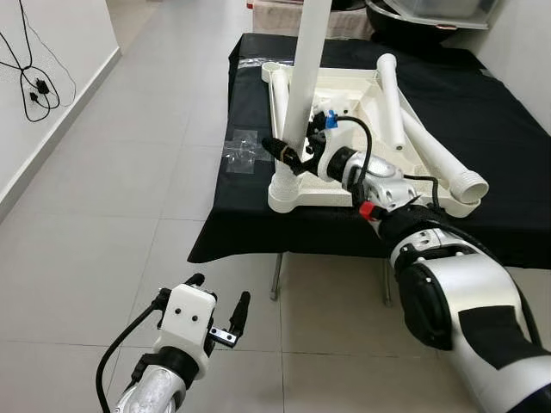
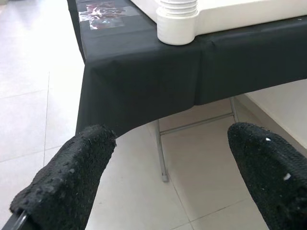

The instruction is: Building children table

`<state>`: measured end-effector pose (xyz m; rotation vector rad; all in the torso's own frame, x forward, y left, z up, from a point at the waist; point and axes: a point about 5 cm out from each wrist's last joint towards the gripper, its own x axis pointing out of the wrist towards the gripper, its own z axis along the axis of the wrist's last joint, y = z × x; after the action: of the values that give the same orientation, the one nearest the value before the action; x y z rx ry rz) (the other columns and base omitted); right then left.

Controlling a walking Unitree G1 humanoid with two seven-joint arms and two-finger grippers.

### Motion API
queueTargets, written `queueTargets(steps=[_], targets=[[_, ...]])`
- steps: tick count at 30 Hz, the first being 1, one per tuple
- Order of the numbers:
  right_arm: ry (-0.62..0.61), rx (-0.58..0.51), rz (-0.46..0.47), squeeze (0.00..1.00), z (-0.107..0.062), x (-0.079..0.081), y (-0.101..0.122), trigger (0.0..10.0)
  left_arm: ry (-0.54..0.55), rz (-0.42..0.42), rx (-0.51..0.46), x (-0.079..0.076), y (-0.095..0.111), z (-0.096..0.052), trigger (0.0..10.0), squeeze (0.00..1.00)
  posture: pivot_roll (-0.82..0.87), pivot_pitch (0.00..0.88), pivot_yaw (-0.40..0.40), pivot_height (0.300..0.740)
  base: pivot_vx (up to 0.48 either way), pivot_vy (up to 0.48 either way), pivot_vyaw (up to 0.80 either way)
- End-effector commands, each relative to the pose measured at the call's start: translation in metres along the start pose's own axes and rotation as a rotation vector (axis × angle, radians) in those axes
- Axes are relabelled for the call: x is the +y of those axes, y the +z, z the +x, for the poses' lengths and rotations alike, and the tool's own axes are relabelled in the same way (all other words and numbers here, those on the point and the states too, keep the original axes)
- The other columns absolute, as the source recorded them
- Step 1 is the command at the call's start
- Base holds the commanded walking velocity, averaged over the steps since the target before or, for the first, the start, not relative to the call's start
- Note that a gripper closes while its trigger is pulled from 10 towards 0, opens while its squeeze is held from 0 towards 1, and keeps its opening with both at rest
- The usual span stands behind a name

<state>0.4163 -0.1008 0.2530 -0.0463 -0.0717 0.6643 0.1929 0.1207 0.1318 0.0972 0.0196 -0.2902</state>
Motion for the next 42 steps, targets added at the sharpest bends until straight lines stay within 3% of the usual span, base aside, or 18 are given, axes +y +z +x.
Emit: queueTargets(steps=[1, 5, 6, 20, 28, 31, 34, 35, 37, 41, 42], targets=[[0.005, -0.001, 0.005, 0.00, 0.002, 0.003, -0.001, 10.0, -0.004, 0.008, 0.015, -0.002, -0.001, -0.002, 10.0, 0.00, 0.16, 0.167, -0.129, 0.740, 0.000, 0.000, 0.00], [0.024, 0.001, 0.003, 0.00, 0.004, 0.007, -0.001, 10.0, -0.003, 0.009, 0.014, -0.002, 0.000, -0.002, 10.0, 0.00, 0.17, 0.169, -0.131, 0.740, 0.000, 0.000, 0.00], [0.029, 0.000, 0.002, 0.00, 0.005, 0.009, -0.001, 0.0, -0.002, 0.008, 0.013, -0.002, 0.000, -0.002, 10.0, 0.00, 0.17, 0.169, -0.132, 0.740, 0.000, 0.000, 0.00], [0.037, 0.013, -0.003, 0.00, 0.008, 0.014, -0.005, 0.0, 0.005, 0.009, 0.010, -0.002, 0.001, -0.002, 10.0, 0.00, 0.16, 0.175, -0.133, 0.740, 0.000, 0.000, 0.00], [-0.043, 0.004, 0.031, 0.00, 0.009, 0.015, -0.011, 0.0, 0.015, 0.019, -0.002, 0.004, 0.003, 0.001, 10.0, 0.00, 0.16, 0.176, -0.128, 0.740, 0.000, 0.000, 0.00], [-0.202, 0.003, 0.058, 0.00, 0.008, 0.010, -0.017, 0.0, 0.025, 0.031, -0.014, 0.009, 0.006, 0.005, 10.0, 0.00, 0.16, 0.175, -0.126, 0.740, 0.000, 0.000, 0.00], [-0.246, 0.007, 0.054, 0.00, 0.008, 0.009, -0.019, 0.0, 0.028, 0.037, -0.017, 0.011, 0.006, 0.005, 10.0, 0.00, 0.16, 0.175, -0.126, 0.740, 0.000, 0.000, 0.00], [-0.365, 0.017, 0.073, 0.00, 0.006, 0.006, -0.024, 0.0, 0.035, 0.042, -0.019, 0.014, 0.006, 0.007, 10.0, 0.00, 0.16, 0.174, -0.121, 0.740, 0.000, 0.000, 0.00], [-0.488, 0.028, 0.076, 0.00, 0.004, 0.002, -0.028, 0.0, 0.034, 0.047, -0.023, 0.015, 0.007, 0.008, 10.0, 0.00, 0.16, 0.173, -0.121, 0.740, 0.000, 0.000, 0.00], [-0.592, 0.002, 0.098, 0.00, 0.002, 0.001, -0.029, 0.0, 0.036, 0.052, -0.024, 0.017, 0.007, 0.010, 10.0, 0.00, 0.16, 0.173, -0.119, 0.740, 0.000, 0.000, 0.00], [-0.702, -0.003, 0.053, 0.00, -0.001, 0.000, -0.029, 0.0, 0.038, 0.054, -0.025, 0.017, 0.007, 0.010, 10.0, 0.00, 0.16, 0.172, -0.119, 0.740, 0.000, 0.000, 0.00]])
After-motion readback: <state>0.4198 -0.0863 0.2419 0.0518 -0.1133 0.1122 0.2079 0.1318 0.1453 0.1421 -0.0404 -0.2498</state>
